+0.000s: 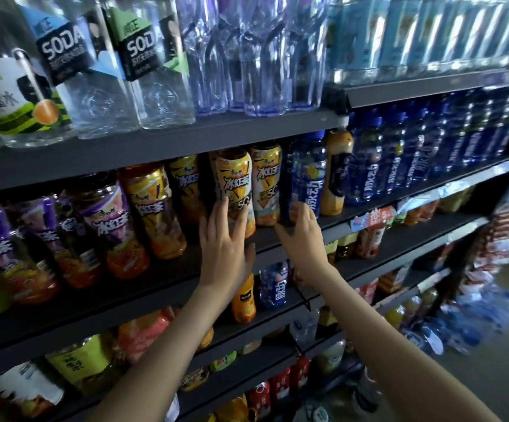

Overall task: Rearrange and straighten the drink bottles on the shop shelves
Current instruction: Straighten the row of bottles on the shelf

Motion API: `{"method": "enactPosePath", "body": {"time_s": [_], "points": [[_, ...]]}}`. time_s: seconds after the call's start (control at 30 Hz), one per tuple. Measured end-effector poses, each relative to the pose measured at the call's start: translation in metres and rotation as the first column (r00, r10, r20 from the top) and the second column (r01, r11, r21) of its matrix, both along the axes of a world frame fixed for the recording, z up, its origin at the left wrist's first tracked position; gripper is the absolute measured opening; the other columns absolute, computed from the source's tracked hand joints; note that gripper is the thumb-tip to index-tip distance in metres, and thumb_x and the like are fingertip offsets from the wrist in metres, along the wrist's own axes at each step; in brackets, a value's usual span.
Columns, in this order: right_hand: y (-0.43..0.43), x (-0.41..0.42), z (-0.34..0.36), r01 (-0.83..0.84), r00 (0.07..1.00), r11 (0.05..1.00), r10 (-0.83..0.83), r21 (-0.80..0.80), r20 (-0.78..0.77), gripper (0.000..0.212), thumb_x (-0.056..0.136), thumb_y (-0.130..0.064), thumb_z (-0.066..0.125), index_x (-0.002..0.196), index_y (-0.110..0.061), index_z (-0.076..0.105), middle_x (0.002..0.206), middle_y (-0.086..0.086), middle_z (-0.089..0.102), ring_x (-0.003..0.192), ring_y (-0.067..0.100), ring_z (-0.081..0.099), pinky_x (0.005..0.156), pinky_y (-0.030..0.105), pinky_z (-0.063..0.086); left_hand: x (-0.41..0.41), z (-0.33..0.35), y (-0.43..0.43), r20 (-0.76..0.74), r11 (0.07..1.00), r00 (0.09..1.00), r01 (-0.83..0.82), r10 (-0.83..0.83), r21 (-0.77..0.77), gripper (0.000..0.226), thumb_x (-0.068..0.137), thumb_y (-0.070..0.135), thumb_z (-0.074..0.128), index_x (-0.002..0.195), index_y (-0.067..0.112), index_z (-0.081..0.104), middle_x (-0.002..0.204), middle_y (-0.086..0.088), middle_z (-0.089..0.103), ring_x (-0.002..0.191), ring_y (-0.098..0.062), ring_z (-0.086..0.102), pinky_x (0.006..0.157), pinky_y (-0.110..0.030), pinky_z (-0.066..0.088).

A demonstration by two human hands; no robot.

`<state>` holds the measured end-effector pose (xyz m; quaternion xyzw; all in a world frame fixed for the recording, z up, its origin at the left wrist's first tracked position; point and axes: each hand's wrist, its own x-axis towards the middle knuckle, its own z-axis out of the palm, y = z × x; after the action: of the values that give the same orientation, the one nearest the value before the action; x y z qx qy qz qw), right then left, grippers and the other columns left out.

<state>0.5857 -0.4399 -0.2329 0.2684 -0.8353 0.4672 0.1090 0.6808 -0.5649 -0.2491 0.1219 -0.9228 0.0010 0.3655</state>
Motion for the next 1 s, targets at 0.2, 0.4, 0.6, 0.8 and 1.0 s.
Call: {"method": "enactPosePath", "body": {"time_s": [0.2, 0.4, 0.6, 0.8, 1.0], "points": [[0.058, -0.045, -0.008, 0.111, 0.994, 0.993, -0.110, -0.033, 0.022, 0.037, 0.092, -0.015, 0.057, 0.124, -0.003, 0.041, 0.119, 0.011, 0.048, 0.109, 0.027, 0.047, 0.070, 0.015, 0.027, -0.036, -0.008, 0.050, -0.032, 0.942, 0.974, 0.225, -0.224, 0.248, 0.065, 0.087, 0.015, 0.063, 0.146, 0.018, 0.034, 0.143, -0.015, 0.038, 0.132, -0.031, 0.037, 0.103, -0.042, 0.042], [0.080, -0.112, -0.003, 0.065, 0.998, 0.995, -0.063, -0.071, 0.031, 0.047, 0.091, -0.015, 0.057, 0.133, -0.004, 0.037, 0.130, 0.014, 0.046, 0.117, 0.028, 0.045, 0.079, 0.017, 0.028, -0.089, 0.004, 0.075, -0.066, 0.935, 0.989, 0.149, -0.134, 0.321, 0.065, 0.093, 0.015, 0.056, 0.149, 0.026, 0.025, 0.150, -0.014, 0.032, 0.140, -0.028, 0.026, 0.108, -0.035, 0.033], [0.072, -0.153, 0.003, -0.148, 0.985, 0.982, 0.157, -0.121, 0.074, 0.066, 0.088, -0.027, 0.065, 0.141, -0.007, 0.032, 0.134, 0.012, 0.047, 0.124, 0.026, 0.045, 0.089, 0.020, 0.036, -0.131, -0.001, 0.092, -0.124, 0.943, 0.992, 0.033, 0.009, 0.332, 0.081, 0.091, 0.015, 0.060, 0.148, 0.038, 0.007, 0.141, -0.019, 0.036, 0.124, -0.034, 0.045, 0.091, -0.039, 0.049], [0.062, -0.176, 0.008, -0.174, 0.976, 0.984, 0.177, -0.034, 0.125, 0.060, 0.083, -0.026, 0.070, 0.130, -0.005, 0.040, 0.124, 0.014, 0.051, 0.113, 0.029, 0.052, 0.082, 0.026, 0.036, -0.132, -0.003, 0.103, -0.069, 0.923, 0.997, -0.002, 0.031, 0.384, 0.091, 0.092, 0.013, 0.057, 0.146, 0.038, -0.011, 0.133, -0.010, 0.040, 0.096, -0.018, 0.053, 0.072, -0.017, 0.036], [0.079, -0.173, 0.009, -0.175, 0.978, 0.984, 0.178, -0.042, 0.108, 0.059, 0.077, -0.025, 0.074, 0.124, -0.005, 0.044, 0.117, 0.009, 0.048, 0.096, 0.014, 0.044, 0.077, 0.023, 0.034, -0.127, -0.006, 0.110, -0.080, 0.915, 0.997, 0.012, 0.022, 0.404, 0.090, 0.092, 0.015, 0.058, 0.145, 0.038, -0.011, 0.135, -0.007, 0.038, 0.103, -0.018, 0.053, 0.072, -0.015, 0.036]]}}
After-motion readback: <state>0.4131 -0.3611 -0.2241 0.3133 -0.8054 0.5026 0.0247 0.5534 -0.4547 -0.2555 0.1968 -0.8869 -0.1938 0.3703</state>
